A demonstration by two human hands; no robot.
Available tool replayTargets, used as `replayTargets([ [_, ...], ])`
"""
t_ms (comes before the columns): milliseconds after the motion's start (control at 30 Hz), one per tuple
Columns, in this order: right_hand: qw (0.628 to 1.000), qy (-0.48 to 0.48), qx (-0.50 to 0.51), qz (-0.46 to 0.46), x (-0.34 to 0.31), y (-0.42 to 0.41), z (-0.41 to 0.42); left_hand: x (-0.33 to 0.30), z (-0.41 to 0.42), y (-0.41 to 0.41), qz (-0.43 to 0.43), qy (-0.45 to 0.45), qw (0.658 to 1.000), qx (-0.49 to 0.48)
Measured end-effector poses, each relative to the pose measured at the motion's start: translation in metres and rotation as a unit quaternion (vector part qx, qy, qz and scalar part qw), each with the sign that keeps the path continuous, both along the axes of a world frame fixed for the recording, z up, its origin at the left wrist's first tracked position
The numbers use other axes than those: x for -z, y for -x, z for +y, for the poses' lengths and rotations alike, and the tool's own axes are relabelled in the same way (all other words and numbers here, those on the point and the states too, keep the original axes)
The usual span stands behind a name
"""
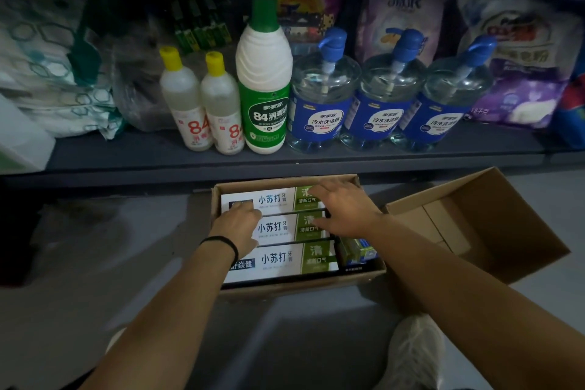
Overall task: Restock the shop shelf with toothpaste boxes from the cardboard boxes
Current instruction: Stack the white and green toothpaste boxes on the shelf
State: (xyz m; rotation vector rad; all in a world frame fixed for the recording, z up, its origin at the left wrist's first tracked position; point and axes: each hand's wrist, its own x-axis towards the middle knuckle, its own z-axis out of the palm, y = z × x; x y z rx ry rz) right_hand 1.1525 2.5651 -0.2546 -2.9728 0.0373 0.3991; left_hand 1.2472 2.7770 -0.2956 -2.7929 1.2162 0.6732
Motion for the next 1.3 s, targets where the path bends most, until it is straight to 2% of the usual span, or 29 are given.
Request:
replayTargets([
  [233, 1.000, -0.002, -0.004, -0.001, 0.000, 0.000, 0.001, 0.004, -0.005, -0.005, 0.023, -0.019, 0.999, 0.017],
  [433, 1.000, -0.002, -0.006, 0.001, 0.002, 0.000, -0.001, 0.005, -0.007, -0.007, -0.005, -0.034, 0.998, 0.056],
  [733, 1.000, 0.007, -0.006, -0.005, -0.003, -0.001, -0.003, -0.003, -0.008, -0.004, -0.008, -0.045, 0.997, 0.060],
  [1300, 0.997, 0.023, 0.002, -0.073, -0.071, 0.010, -0.005, -0.100, 0.031, -0.018, -0.077, 0.017, 0.997, 0.008],
])
